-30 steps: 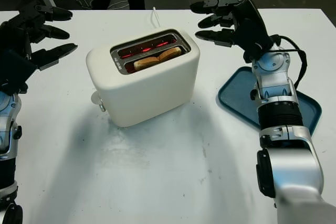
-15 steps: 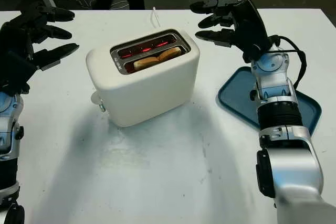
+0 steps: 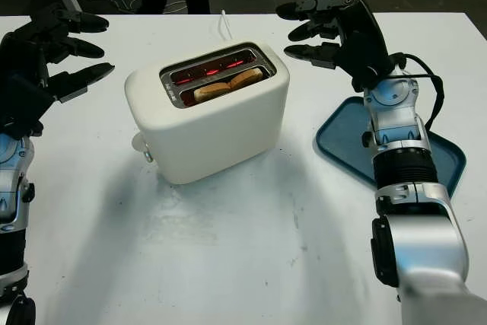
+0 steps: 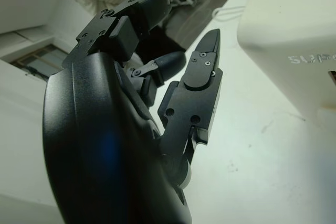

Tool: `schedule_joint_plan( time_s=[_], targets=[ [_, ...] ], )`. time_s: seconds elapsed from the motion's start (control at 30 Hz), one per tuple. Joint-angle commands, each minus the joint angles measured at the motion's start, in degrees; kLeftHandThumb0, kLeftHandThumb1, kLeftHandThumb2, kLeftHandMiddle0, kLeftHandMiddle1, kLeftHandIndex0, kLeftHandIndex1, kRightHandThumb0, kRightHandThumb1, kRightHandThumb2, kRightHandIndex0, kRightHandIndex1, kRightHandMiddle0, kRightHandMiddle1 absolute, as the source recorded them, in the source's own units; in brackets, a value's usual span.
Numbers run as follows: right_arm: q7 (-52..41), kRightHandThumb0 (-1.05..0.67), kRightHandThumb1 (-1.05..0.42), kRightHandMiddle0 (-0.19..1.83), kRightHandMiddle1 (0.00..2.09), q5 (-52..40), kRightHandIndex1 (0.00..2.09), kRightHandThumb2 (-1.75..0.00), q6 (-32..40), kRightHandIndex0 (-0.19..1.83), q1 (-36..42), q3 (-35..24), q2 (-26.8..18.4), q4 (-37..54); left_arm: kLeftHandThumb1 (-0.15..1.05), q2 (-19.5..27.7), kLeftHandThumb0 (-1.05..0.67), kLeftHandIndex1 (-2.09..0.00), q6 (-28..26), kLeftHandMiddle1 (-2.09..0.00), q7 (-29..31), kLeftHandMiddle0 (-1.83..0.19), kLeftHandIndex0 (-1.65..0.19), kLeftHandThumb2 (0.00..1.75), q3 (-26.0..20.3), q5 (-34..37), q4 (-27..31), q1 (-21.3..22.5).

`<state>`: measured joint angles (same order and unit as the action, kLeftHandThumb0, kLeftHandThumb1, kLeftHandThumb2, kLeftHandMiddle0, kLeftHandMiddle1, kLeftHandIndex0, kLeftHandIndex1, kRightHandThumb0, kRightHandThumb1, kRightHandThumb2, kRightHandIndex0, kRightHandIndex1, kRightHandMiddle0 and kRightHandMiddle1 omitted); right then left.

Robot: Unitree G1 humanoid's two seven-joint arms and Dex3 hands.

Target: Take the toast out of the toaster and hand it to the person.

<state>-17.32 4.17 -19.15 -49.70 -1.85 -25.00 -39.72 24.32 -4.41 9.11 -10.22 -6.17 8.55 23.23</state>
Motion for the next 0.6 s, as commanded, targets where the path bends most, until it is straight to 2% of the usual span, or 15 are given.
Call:
schedule_joint_plan(
  time_s=[0.0, 0.3, 0.57],
  targets=[
    [0.2, 0.03, -0.79, 0.99, 0.04, -0.4, 0.76, 0.0, -0.9, 0.74, 0.1, -0.4, 0.1, 0.1, 0.88, 0.4, -0.11, -0.8, 1.0, -1.14, 0.3, -0.48, -0.51, 0.01, 0.1, 0.5, -0.2, 0.4],
    [0.7, 0.04, -0.8, 1.0, 0.04, 0.0, 0.76, 0.0, -1.2, 0.72, 0.4, -0.2, 0.1, 0.6, 0.89, 0.3, -0.05, -0.82, 1.4, -1.16, 0.8, -0.51, -0.54, 0.02, -0.2, 2.2, -0.6, 0.1],
    [0.4, 0.03, -0.79, 1.0, 0.03, -0.4, 0.75, 0.0, -2.3, 0.73, 0.3, -0.4, 0.2, -0.5, 0.89, 0.2, -0.08, -0.8, -0.6, -1.15, 0.2, -0.5, -0.52, 0.02, -0.5, 2.0, 0.4, -0.5]
  ],
)
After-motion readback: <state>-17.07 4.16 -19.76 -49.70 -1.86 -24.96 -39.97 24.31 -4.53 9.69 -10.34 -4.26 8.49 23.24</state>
